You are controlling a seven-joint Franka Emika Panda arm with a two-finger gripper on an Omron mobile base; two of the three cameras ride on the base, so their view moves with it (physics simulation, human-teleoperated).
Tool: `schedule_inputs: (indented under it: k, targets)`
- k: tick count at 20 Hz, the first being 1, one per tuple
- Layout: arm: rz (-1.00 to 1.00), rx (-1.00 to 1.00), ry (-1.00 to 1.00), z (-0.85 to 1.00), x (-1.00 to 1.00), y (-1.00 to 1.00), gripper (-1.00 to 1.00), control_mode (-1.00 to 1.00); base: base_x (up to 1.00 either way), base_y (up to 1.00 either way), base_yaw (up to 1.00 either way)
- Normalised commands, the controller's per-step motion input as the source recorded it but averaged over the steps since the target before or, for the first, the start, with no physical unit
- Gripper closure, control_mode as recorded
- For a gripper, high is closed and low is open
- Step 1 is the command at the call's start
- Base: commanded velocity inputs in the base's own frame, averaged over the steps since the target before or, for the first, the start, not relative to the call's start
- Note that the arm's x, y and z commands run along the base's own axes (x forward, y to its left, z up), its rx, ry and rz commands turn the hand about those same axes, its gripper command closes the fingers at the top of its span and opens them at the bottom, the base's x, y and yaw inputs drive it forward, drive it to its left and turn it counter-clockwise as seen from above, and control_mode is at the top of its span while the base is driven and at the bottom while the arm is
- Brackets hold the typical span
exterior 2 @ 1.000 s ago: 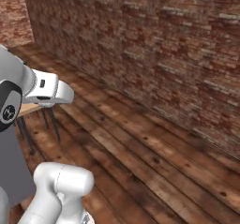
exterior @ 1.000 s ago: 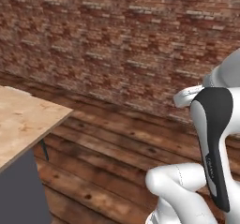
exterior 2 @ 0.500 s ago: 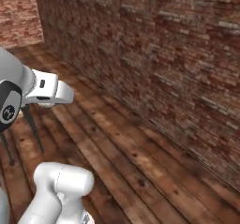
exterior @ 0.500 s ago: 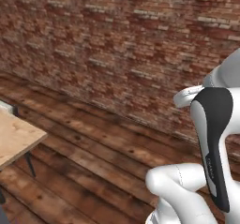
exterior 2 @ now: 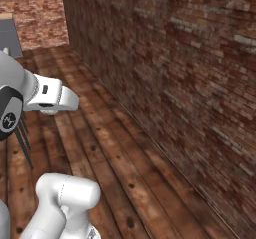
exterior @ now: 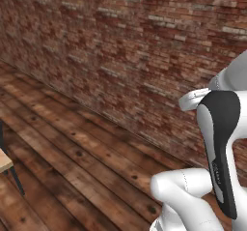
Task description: Gather the tomato and garlic from the fridge and place them on a tray on the dining counter. Then gather the fish and chicken drumstick from the fridge and place them on the other tray.
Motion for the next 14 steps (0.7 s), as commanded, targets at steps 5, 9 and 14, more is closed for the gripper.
schedule_inputs:
  k: [5,9,14]
  targets:
    - [0.0,0.0,0.0,0.0,0.0,0.0,1.0,1.0,1.0,-0.35,0.48]
    - [0.0,0.0,0.0,0.0,0.0,0.0,1.0,1.0,1.0,-0.28,0.55]
    - [0.0,0.0,0.0,0.0,0.0,0.0,1.0,1.0,1.0,-0.44,0.49]
